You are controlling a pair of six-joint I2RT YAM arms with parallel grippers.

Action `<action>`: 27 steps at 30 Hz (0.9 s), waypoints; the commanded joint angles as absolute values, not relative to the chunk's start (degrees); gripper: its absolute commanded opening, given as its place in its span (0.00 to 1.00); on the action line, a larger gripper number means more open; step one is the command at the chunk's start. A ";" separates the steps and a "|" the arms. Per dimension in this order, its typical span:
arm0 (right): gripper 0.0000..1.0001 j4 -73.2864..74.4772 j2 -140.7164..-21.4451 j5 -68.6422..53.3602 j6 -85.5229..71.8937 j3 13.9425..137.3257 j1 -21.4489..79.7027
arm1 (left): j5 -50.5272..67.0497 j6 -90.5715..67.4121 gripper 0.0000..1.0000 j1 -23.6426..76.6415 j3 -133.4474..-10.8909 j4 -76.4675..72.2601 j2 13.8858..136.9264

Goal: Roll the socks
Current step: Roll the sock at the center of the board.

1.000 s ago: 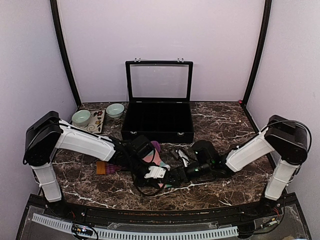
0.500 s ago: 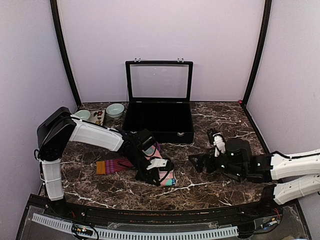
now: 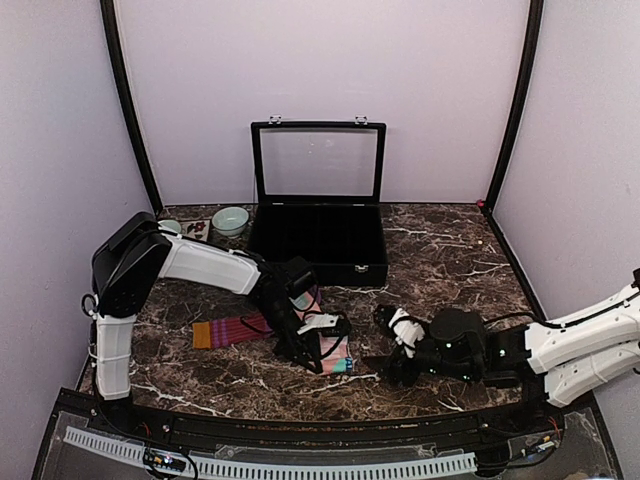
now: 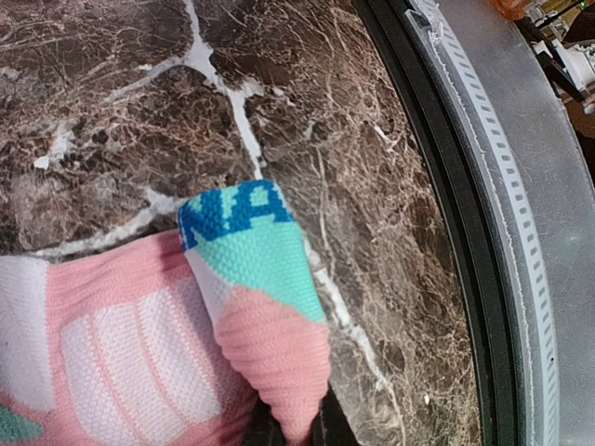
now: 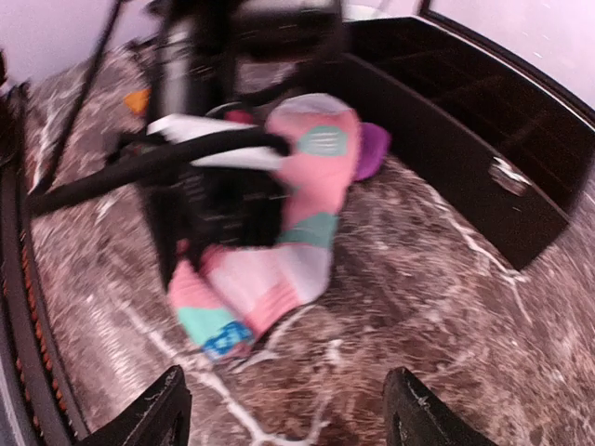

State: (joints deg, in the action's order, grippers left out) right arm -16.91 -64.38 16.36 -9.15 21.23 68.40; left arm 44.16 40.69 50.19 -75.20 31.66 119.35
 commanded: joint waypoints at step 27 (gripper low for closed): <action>0.40 -35.75 -100.12 -5.13 16.65 33.93 70.69 | 40.74 43.89 0.00 49.31 -75.58 45.74 126.20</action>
State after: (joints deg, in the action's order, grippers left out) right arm -32.25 -98.30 -2.22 17.30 33.04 71.07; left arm 50.15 43.29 49.28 -77.65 41.06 122.63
